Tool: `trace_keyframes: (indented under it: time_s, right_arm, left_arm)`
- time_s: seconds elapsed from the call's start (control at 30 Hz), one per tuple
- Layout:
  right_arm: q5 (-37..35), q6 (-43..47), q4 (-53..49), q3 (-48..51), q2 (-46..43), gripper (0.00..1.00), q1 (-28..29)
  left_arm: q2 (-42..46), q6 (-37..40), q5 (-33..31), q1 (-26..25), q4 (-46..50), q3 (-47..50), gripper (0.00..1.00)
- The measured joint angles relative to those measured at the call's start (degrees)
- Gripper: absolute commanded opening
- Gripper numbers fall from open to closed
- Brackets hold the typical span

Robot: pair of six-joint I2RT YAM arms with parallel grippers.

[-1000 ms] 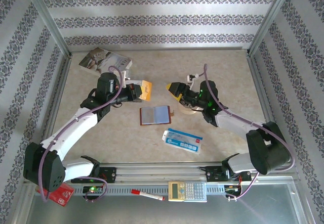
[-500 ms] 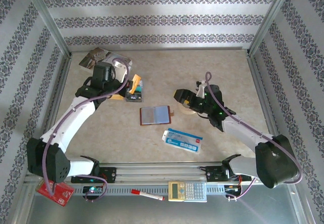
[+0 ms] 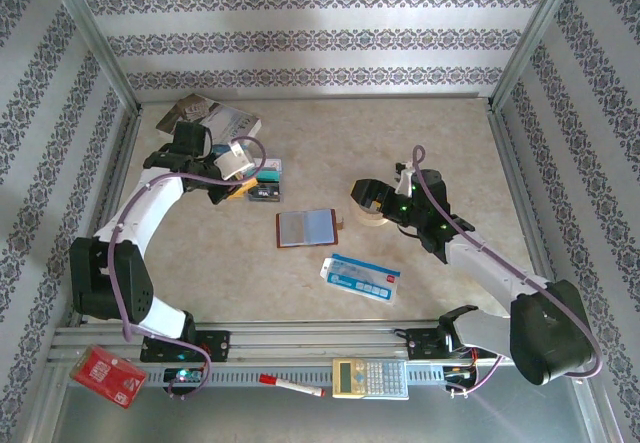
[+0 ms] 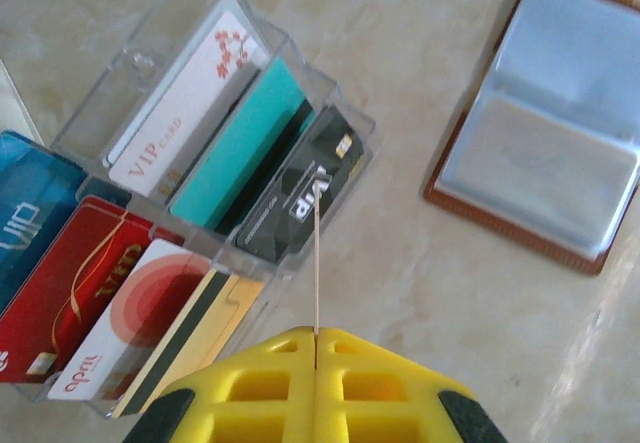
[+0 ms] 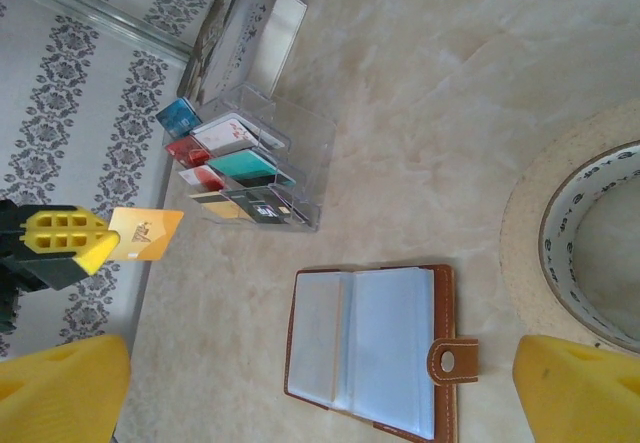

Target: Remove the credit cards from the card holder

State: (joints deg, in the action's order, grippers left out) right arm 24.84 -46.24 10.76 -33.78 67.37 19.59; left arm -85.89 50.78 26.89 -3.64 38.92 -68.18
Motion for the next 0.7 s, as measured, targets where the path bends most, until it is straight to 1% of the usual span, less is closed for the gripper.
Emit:
trace_keyframes:
  time_s: [0.13,0.27,0.5,0.7]
  right_arm:
    - [0.0,0.0,-0.3,0.0,0.0,0.98,0.0]
    - [0.0,0.0,-0.3,0.0,1.1,0.98,0.0]
    - [0.0,-0.3,-0.3,0.0,2.0,0.98,0.1]
    - [0.0,-0.5,-0.5,-0.2,2.1,0.98,0.2]
  left_arm:
    - [-1.9,7.6,-2.0,0.4,2.3,-0.5,0.00]
    - [-4.3,13.2,-5.8,0.4,2.8,-1.3,0.00]
    - [-8.9,20.9,-11.2,1.5,3.4,-5.1,0.00]
    - [-12.6,25.4,-13.1,1.9,3.3,-6.4,0.00]
